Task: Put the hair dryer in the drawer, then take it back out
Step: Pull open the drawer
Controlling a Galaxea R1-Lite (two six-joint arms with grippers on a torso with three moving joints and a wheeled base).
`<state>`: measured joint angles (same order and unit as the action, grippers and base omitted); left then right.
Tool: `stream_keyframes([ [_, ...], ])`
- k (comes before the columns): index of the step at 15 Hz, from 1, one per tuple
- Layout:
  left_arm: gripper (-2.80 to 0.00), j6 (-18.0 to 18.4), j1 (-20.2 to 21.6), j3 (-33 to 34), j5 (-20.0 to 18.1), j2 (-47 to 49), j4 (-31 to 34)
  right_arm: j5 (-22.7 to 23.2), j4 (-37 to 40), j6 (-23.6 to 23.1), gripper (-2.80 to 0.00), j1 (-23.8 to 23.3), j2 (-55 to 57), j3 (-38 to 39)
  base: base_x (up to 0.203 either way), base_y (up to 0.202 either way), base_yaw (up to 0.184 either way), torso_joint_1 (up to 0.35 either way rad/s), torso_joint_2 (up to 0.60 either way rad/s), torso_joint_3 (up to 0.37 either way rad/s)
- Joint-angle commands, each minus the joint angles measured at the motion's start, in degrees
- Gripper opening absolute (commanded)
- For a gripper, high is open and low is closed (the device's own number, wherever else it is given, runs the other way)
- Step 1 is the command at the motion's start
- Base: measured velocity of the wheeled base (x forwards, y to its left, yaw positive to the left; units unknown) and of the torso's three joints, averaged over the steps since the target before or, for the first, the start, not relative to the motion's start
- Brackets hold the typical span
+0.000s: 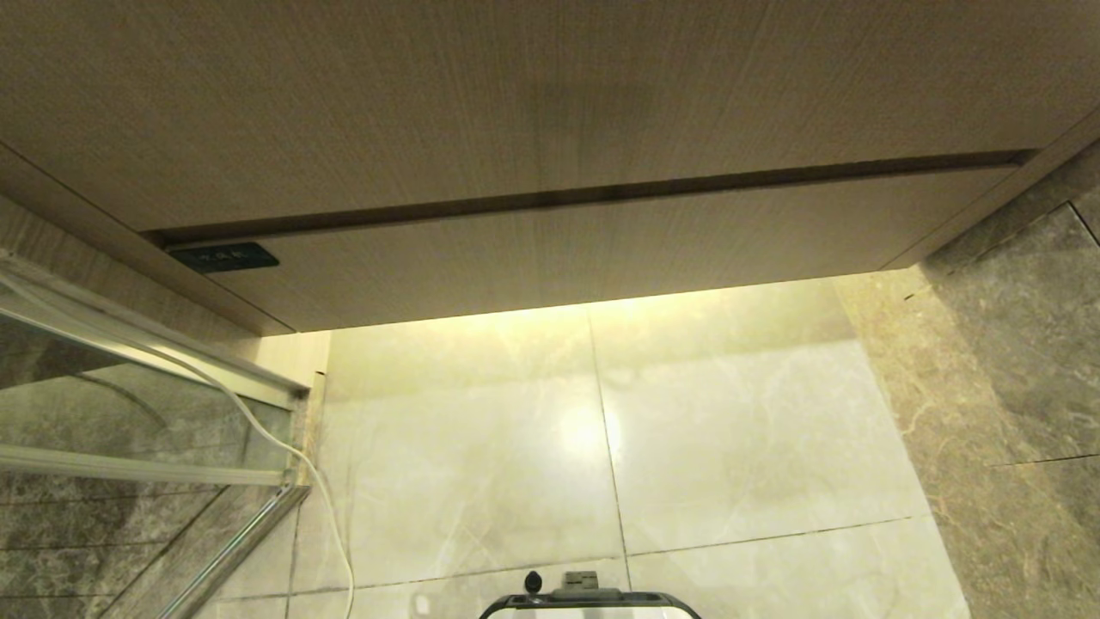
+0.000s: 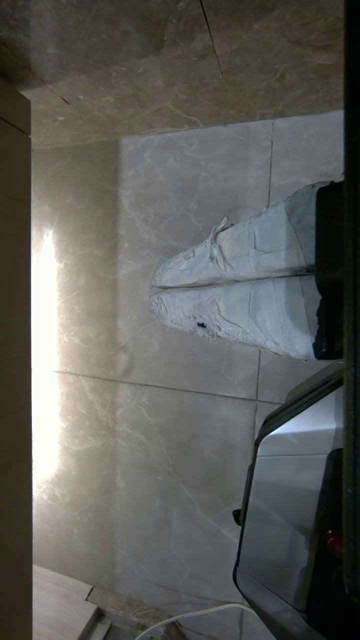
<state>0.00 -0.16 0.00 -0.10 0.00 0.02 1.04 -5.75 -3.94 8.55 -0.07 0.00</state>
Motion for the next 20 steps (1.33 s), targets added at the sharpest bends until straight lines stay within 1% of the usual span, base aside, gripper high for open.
stream_keyframes([
  [1,-2.80,0.00,0.06,0.02,0.01,0.00,-0.02,0.02,-0.05,-0.05,-2.80,0.04,-2.22,2.29,0.000,0.000,0.000,0.000,0.00,0.000],
  [4,-2.80,0.00,-0.01,0.00,0.01,0.00,-0.02,0.28,-0.01,-0.41,-2.80,-0.02,-2.22,2.29,0.000,0.000,0.000,0.000,0.00,0.000],
  [6,-2.80,0.00,-0.02,0.09,0.01,0.00,-0.02,0.48,-0.40,-1.47,-2.80,0.07,-2.22,2.03,0.000,0.000,0.000,0.000,0.00,0.000],
  [7,-2.80,0.00,0.00,0.09,0.01,0.00,-0.02,0.93,0.07,-2.16,-2.80,0.07,-2.22,-0.02,0.000,0.000,0.000,0.000,0.00,0.000],
  [8,-2.80,0.00,0.06,0.09,0.01,0.00,-0.02,1.48,1.01,-2.54,-2.80,0.07,-2.22,-4.06,0.000,0.000,0.000,0.000,0.00,0.000],
  [9,-2.80,0.00,-0.02,0.09,0.01,0.00,-0.02,1.88,2.48,-2.82,-2.80,0.06,-2.12,-10.81,0.000,0.000,0.000,0.000,0.00,0.000],
  [10,-2.80,0.00,0.00,0.09,0.01,0.00,0.01,2.13,5.20,-2.98,-2.80,0.02,-0.62,-19.56,0.000,0.000,0.000,0.000,0.00,0.000],
  [11,-2.80,0.00,-0.02,0.07,0.01,0.00,-0.02,2.31,9.31,-3.06,-2.80,0.00,2.59,-30.33,0.000,0.000,0.000,0.000,0.00,0.000],
  [12,-2.80,0.00,0.03,0.09,0.01,0.00,-0.02,2.46,15.33,-2.93,-2.80,-0.05,6.96,-43.84,0.000,0.000,0.000,0.000,0.00,0.000],
  [13,-2.80,0.00,0.05,0.06,0.01,0.00,-0.02,2.71,22.90,-2.74,-2.80,-0.16,11.83,-57.54,0.000,0.000,0.000,0.000,0.00,0.000],
  [15,-2.80,0.00,0.00,0.09,0.01,0.00,-0.02,3.44,39.87,-2.40,-2.80,-0.32,23.86,-81.37,0.000,0.000,0.000,0.000,0.00,0.000],
  [16,-2.80,0.00,0.00,0.01,0.01,0.00,-0.02,3.85,48.76,-2.32,-2.80,-0.13,31.88,-91.23,0.000,0.000,0.000,0.000,0.00,0.000],
  [17,-2.80,0.00,-0.02,0.09,0.01,0.00,-0.02,4.21,55.86,-2.28,-2.80,0.70,38.83,-98.25,0.000,0.000,0.000,0.000,0.00,0.000],
  [18,-2.80,0.00,0.04,0.09,0.01,0.00,-0.02,4.80,62.82,-2.25,-2.80,2.18,45.22,-103.46,0.000,0.000,0.000,0.000,0.00,0.000],
  [19,-2.80,0.00,-0.02,0.09,0.01,0.00,-0.02,5.47,68.31,-2.31,-2.80,3.95,51.38,-106.33,0.000,0.000,0.000,0.000,0.00,0.000],
  [20,-2.80,0.00,-0.02,0.09,0.01,0.00,-0.02,6.09,71.44,-2.37,-2.80,5.96,56.56,-106.99,0.000,0.000,0.000,0.000,0.00,0.000],
])
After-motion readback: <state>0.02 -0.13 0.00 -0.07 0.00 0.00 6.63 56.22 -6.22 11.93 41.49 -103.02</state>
